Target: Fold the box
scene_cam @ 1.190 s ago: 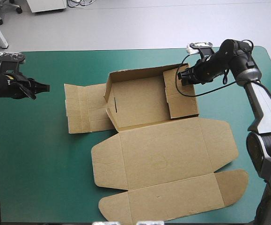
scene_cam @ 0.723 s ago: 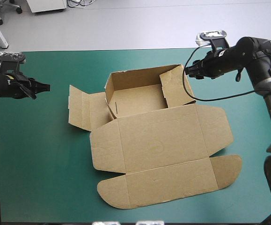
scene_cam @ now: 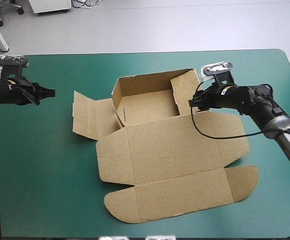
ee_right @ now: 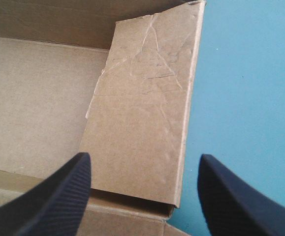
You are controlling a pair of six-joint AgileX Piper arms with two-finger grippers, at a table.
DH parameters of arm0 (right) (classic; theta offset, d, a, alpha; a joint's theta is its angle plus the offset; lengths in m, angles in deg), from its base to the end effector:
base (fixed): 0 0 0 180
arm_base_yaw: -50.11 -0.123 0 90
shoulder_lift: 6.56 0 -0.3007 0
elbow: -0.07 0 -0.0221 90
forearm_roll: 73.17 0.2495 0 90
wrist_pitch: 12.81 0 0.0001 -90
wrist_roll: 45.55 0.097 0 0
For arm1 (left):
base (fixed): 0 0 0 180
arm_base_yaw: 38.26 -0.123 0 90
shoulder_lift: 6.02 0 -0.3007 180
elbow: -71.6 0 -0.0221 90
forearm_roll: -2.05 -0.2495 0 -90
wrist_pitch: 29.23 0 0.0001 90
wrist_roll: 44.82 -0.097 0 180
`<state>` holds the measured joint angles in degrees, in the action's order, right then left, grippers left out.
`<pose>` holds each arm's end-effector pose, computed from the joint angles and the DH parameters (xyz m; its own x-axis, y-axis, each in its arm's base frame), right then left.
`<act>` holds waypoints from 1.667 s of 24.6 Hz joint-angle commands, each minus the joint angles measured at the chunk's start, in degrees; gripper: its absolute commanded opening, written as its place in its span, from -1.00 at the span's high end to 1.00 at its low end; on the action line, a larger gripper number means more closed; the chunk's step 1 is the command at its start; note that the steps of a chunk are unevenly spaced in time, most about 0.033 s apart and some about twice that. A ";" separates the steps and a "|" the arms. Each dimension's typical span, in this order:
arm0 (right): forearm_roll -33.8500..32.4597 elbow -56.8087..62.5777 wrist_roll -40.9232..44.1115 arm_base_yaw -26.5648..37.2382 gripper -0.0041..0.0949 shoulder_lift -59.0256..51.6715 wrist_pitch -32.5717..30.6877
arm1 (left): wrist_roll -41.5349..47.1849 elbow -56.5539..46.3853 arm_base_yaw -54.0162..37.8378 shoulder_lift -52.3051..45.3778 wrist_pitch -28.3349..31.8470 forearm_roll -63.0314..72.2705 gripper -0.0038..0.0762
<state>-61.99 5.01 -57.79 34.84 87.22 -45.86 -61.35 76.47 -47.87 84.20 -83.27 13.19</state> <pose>0.3274 0.1000 0.3434 -0.6188 -0.2199 -0.7541 -0.3696 0.9286 0.0325 0.3092 0.0369 0.3937 -0.7425 0.0471 -0.6682 0.0656 0.9978 -0.0026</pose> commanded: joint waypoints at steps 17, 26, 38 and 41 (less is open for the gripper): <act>-4.02 -30.07 3.97 -0.08 -0.47 21.48 -20.65 | -0.16 1.51 -0.06 -0.14 1.56 1.22 0.39; -8.45 -35.10 3.88 -0.08 0.20 26.95 -21.78 | -0.39 1.51 -0.06 -0.14 1.17 1.22 0.39; -6.30 -35.45 6.10 0.31 0.95 27.31 -25.96 | -0.41 1.51 -0.06 -0.14 -0.93 1.22 0.39; -2.86 -36.25 7.32 2.13 0.95 27.21 -26.93 | -0.56 1.51 -0.06 -0.14 -1.22 1.31 0.39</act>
<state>-67.60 -28.79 -50.63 35.50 117.94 -72.23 -62.01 76.47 -47.87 86.09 -86.40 13.19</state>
